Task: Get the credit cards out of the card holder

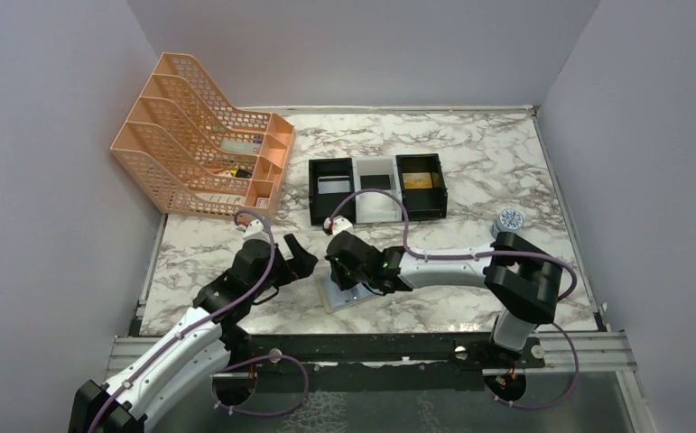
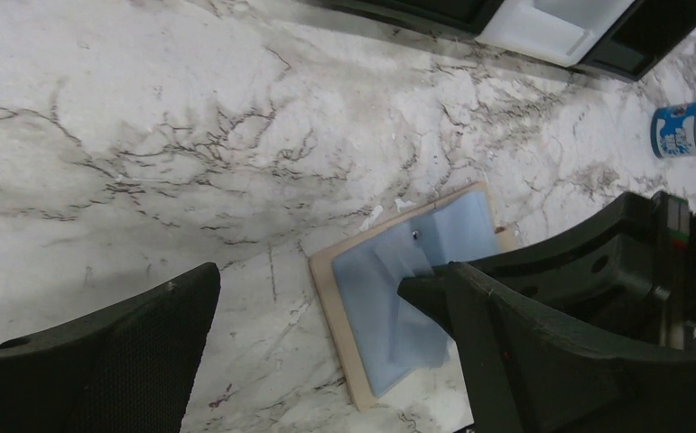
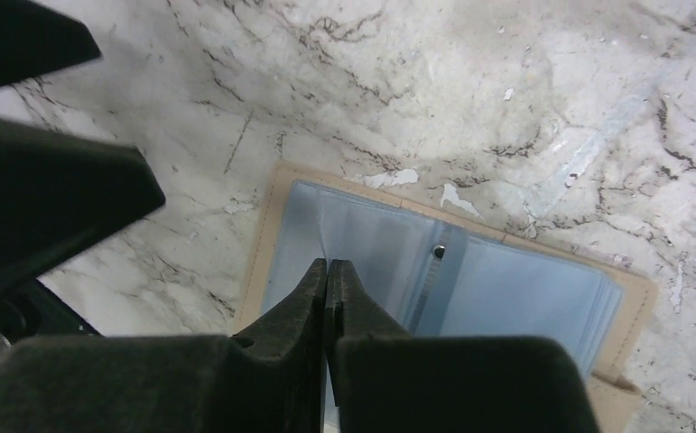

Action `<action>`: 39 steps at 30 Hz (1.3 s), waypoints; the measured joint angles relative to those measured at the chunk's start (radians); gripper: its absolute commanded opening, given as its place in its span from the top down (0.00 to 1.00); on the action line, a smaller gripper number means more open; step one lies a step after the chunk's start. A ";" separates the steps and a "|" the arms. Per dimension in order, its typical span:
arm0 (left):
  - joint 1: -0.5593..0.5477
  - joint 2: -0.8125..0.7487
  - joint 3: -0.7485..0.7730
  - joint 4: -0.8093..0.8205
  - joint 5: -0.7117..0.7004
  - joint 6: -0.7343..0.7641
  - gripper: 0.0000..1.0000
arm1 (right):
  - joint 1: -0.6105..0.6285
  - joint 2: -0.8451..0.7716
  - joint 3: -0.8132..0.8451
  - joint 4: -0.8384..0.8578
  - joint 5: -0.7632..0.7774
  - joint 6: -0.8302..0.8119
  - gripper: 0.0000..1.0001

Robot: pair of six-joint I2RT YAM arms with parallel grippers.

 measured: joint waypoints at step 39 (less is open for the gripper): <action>-0.158 0.549 -0.069 0.706 0.447 0.060 0.18 | -0.239 -0.151 -0.351 0.444 -0.330 0.285 0.99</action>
